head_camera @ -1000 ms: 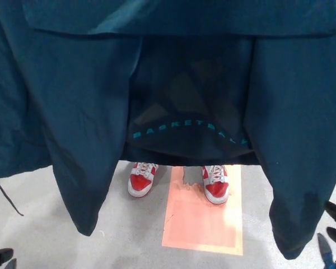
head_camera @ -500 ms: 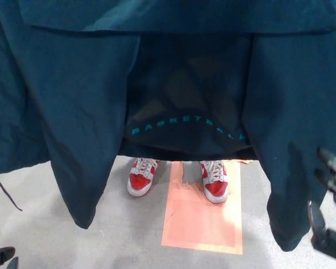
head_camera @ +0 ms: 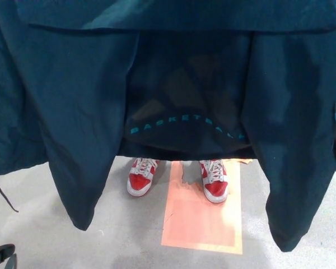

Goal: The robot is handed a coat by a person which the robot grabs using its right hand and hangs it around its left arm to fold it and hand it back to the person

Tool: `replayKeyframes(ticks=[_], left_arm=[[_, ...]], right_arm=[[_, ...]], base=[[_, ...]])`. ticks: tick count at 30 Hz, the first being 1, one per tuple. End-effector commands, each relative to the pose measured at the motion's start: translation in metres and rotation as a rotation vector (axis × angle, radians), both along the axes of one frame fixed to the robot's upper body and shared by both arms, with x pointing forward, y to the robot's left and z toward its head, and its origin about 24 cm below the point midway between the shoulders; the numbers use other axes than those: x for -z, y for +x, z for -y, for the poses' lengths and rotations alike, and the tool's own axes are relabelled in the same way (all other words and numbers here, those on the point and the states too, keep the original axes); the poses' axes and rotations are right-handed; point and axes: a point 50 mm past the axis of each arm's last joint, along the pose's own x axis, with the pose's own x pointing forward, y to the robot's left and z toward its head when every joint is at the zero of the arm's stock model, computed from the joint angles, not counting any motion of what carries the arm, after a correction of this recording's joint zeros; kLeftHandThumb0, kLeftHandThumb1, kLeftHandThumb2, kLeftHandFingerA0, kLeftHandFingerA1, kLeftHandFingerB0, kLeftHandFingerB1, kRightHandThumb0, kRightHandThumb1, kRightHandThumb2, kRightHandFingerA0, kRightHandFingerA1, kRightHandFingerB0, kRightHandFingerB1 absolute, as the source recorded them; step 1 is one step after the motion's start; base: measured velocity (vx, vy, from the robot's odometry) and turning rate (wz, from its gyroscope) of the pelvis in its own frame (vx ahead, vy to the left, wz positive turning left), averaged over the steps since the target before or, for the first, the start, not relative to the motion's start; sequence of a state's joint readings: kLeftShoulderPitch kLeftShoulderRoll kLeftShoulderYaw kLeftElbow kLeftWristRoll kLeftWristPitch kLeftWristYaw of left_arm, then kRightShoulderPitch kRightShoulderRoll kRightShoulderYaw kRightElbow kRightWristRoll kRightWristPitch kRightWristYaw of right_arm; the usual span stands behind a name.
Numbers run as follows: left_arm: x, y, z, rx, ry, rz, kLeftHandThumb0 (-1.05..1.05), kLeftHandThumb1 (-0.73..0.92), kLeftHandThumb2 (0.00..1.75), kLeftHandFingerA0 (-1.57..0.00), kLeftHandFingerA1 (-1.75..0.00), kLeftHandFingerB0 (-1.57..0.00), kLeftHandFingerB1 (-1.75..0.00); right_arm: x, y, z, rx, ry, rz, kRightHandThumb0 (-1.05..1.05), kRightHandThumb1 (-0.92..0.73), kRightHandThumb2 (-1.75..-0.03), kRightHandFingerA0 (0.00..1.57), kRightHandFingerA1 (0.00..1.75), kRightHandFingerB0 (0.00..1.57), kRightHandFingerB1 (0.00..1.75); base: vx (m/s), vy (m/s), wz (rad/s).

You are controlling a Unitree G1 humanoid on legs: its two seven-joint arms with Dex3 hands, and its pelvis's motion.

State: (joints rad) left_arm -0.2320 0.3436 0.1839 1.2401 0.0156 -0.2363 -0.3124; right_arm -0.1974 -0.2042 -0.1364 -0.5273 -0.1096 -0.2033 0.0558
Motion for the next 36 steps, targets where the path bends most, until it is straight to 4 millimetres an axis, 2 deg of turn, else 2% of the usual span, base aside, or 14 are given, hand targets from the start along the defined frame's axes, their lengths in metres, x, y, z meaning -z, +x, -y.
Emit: replayKeyframes(ticks=[1,3,7,8,11,13,15,20,21,23,27,31,32,36], left_arm=[[-0.010,0.004,-0.006,0.024,0.011,0.065,-0.75,0.92,0.71,-0.11,-0.28,-0.08,-0.24],[-0.009,0.006,-0.006,-0.021,-0.010,0.053,-0.78,0.89,0.68,-0.12,-0.27,-0.11,-0.26],[-0.010,0.010,-0.003,-0.016,-0.028,0.083,-0.74,0.90,0.69,-0.09,-0.26,-0.08,-0.25],[-0.011,0.010,-0.002,-0.003,-0.032,0.093,-0.80,0.77,1.08,-0.06,-0.27,-0.06,-0.26],[-0.012,0.012,-0.002,0.001,-0.048,0.110,-0.83,0.78,1.07,-0.06,-0.20,-0.06,-0.22],[-0.013,0.015,-0.001,-0.010,-0.042,0.106,-0.78,0.75,1.06,-0.05,-0.28,-0.05,-0.28],[-0.013,0.017,-0.001,-0.010,-0.028,0.095,-0.70,0.73,1.07,-0.03,-0.34,-0.03,-0.36],[-0.013,0.016,-0.001,0.012,-0.017,0.090,-0.69,0.73,1.07,-0.03,-0.36,-0.03,-0.36],[-0.012,0.015,-0.001,0.006,-0.024,0.089,-0.68,0.74,1.06,-0.03,-0.36,-0.03,-0.36],[-0.012,0.015,-0.001,0.001,-0.025,0.089,-0.69,0.72,1.06,-0.03,-0.38,-0.03,-0.37],[-0.010,0.011,-0.003,-0.013,-0.055,0.077,-0.78,0.74,1.04,-0.05,-0.28,-0.06,-0.31],[-0.010,0.009,-0.003,-0.012,-0.060,0.079,-0.78,0.74,1.04,-0.05,-0.27,-0.05,-0.29],[-0.010,0.008,-0.004,-0.015,-0.061,0.078,-0.79,0.74,1.04,-0.06,-0.27,-0.06,-0.30],[-0.008,0.005,-0.005,-0.005,-0.055,0.066,-0.77,0.74,1.04,-0.05,-0.26,-0.05,-0.31]], right_arm=[[-0.093,-0.001,-0.020,-0.011,-0.262,0.218,-0.89,-0.73,-1.07,0.08,0.21,0.08,0.15],[-0.101,0.024,-0.025,0.035,-0.367,0.136,-0.89,-0.74,-1.07,0.07,0.21,0.07,0.15],[-0.110,0.053,-0.028,0.065,-0.506,0.024,-0.91,-0.77,-1.07,0.06,0.18,0.06,0.13],[-0.113,0.065,-0.029,0.077,-0.555,-0.016,-0.88,-0.77,-1.09,0.00,0.17,0.00,0.13],[-0.118,0.095,-0.033,0.129,-0.707,-0.122,-0.88,-0.81,-1.11,0.00,0.14,0.00,0.12],[-0.121,0.112,-0.035,0.164,-0.781,-0.195,-0.91,-0.83,-1.13,0.00,0.09,0.00,0.09],[-0.123,0.119,-0.036,0.178,-0.809,-0.242,-0.86,-0.80,-1.10,0.00,0.17,0.00,0.15],[-0.126,0.150,-0.045,0.164,-0.900,-0.501,-0.94,-0.81,-1.16,0.00,0.10,0.00,0.10],[-0.126,0.154,-0.047,0.166,-0.921,-0.535,-0.91,-0.78,-1.11,0.03,0.18,0.03,0.15],[-0.126,0.156,-0.048,0.165,-0.928,-0.545,-0.92,-0.78,-1.14,0.00,0.15,0.00,0.13],[-0.116,0.166,-0.066,0.061,-0.957,-0.742,-0.83,-0.67,-1.06,0.00,0.20,0.00,0.20],[-0.112,0.170,-0.072,0.047,-1.008,-0.801,-0.87,-0.66,-1.04,0.00,0.14,0.00,0.15],[-0.110,0.170,-0.072,0.026,-1.021,-0.832,-1.02,-0.72,-1.02,0.00,0.01,0.00,0.00],[-0.105,0.170,-0.073,-0.069,-1.063,-0.971,-1.01,-0.67,-1.00,0.00,0.05,0.00,0.00]], base=[[0.00,0.000,0.00],[0.00,0.000,0.00],[0.00,0.000,0.00],[0.00,0.000,0.00],[0.00,0.000,0.00],[0.00,0.000,0.00],[0.00,0.000,0.00],[0.00,0.000,0.00],[0.00,0.000,0.00],[0.00,0.000,0.00],[0.00,0.000,0.00],[0.00,0.000,0.00],[0.00,0.000,0.00],[0.00,0.000,0.00]])
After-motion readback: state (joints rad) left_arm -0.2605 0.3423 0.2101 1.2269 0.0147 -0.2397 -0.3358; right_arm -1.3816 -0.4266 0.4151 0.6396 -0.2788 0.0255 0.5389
